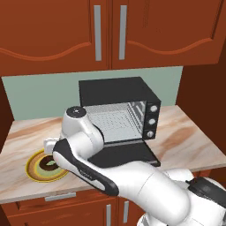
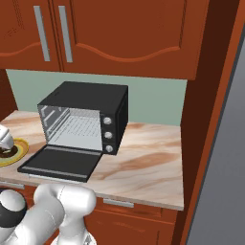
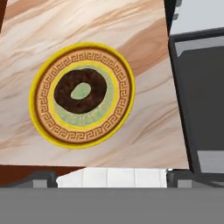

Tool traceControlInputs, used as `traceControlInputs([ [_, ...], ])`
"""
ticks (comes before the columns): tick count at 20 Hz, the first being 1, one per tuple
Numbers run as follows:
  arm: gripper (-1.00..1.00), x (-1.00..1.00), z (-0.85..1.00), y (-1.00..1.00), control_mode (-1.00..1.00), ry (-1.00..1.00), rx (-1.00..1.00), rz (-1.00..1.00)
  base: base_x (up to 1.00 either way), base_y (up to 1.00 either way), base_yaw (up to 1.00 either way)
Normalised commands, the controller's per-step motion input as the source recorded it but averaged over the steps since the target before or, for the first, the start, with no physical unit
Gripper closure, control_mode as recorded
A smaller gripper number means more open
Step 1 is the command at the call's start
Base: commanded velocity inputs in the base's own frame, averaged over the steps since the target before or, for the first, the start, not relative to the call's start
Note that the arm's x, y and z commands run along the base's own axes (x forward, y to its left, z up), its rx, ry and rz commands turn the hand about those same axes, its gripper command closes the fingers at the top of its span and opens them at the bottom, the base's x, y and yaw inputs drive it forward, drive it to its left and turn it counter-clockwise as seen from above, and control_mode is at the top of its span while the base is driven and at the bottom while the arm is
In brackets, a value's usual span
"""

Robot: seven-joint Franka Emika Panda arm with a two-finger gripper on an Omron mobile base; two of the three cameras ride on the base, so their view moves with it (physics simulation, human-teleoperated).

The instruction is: Pick up the bagel from the plate, place it on the toaster oven rack, close the door, and set the timer.

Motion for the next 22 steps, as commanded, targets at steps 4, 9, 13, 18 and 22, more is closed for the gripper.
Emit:
traceControlInputs([
  [4,-1.0,0.4,-0.32,0.25,-1.0,0.06,-0.02,-0.13,0.0,0.0,0.0],
  [9,-1.0,0.2,-0.27,0.05,-1.0,0.06,-0.01,-0.12,0.0,0.0,0.0],
  [13,-1.0,0.21,-0.37,0.18,-1.0,0.06,0.0,-0.06,0.0,0.0,0.0],
  [18,-1.0,0.32,-0.39,0.28,-1.0,0.02,-0.01,0.0,0.0,0.0,0.0],
  [22,-1.0,0.41,-0.29,0.27,-1.0,0.0,-0.01,0.0,0.0,0.0,0.0],
])
